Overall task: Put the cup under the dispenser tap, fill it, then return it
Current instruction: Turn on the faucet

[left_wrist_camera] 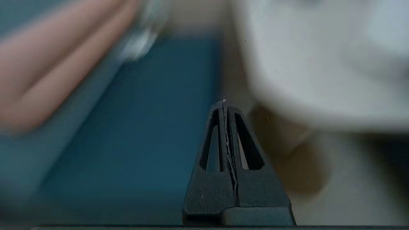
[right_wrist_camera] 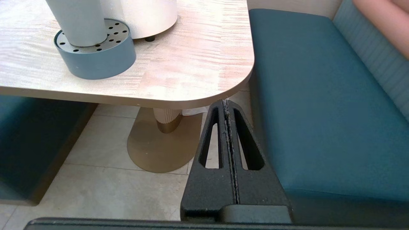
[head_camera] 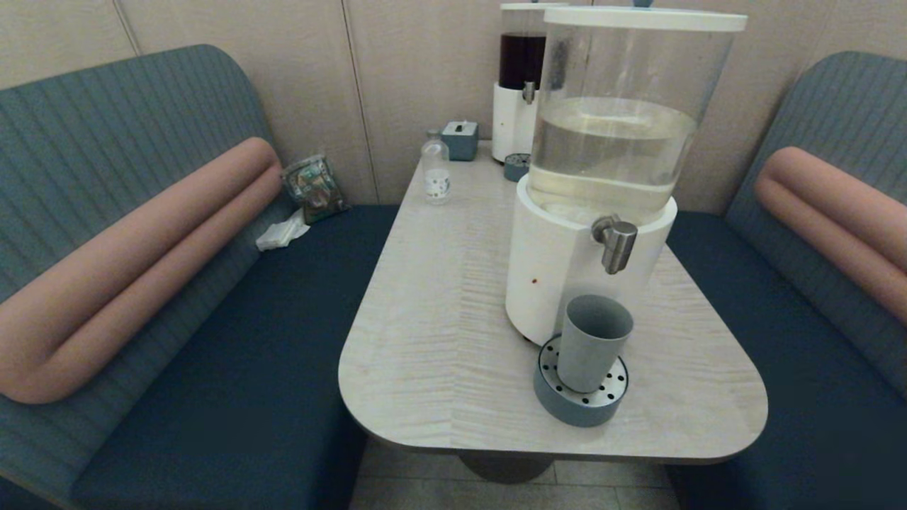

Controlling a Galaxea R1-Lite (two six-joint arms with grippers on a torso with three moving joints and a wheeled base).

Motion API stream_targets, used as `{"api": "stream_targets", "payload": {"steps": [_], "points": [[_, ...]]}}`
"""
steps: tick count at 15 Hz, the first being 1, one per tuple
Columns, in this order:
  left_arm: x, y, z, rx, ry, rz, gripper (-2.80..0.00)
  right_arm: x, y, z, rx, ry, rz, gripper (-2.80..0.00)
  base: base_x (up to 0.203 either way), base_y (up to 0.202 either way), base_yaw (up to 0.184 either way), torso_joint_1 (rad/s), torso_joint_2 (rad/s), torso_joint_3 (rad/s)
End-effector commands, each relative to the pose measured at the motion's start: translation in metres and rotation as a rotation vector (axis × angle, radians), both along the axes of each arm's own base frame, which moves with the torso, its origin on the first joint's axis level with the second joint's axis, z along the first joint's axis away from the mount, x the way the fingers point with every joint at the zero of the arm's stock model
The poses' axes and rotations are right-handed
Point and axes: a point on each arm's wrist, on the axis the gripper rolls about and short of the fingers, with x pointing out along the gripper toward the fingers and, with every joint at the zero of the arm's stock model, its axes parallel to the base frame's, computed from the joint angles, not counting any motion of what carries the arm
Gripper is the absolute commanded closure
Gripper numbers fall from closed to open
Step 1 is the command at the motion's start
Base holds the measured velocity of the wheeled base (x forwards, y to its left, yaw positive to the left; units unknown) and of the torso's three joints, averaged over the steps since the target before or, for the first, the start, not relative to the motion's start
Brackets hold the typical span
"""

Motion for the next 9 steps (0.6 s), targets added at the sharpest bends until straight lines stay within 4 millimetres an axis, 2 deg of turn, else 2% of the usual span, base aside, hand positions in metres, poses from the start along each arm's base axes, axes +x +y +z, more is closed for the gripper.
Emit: {"api": "stream_targets", "payload": {"steps": [1,3,4,5,7,8,9], "points": [[0.0,0.001,-0.012,0.017,0.105,0.025,0.0,0.0,0.0,0.0,-0.006,-0.003,-0.001,0.0,0.0,0.0,0.0,0.0,0.0,0.0],[0.0,0.0,-0.012,0.012,0.098,0.021,0.0,0.0,0.0,0.0,-0.014,-0.006,0.0,0.0,0.0,0.0,0.0,0.0,0.0,0.0],[0.0,0.001,-0.012,-0.004,0.097,0.024,0.0,-0.002,0.0,0.007,-0.017,-0.027,-0.005,0.0,0.0,0.0,0.0,0.0,0.0,0.0],[0.0,0.001,-0.012,-0.009,0.097,0.025,0.0,-0.007,0.0,0.024,-0.012,-0.071,-0.007,0.0,0.0,0.0,0.0,0.0,0.0,0.0],[0.0,0.001,-0.012,-0.009,0.097,0.026,0.0,-0.024,0.0,0.086,0.03,-0.158,0.005,0.0,0.0,0.0,0.0,0.0,0.0,0.0],[0.0,0.001,-0.012,-0.009,0.097,0.026,0.0,-0.033,0.0,0.135,0.063,-0.211,0.029,0.0,0.0,0.0,0.0,0.0,0.0,0.0],[0.0,0.001,-0.012,-0.009,0.097,0.026,0.0,-0.031,0.0,0.18,0.094,-0.215,0.054,0.0,0.0,0.0,0.0,0.0,0.0,0.0]]}}
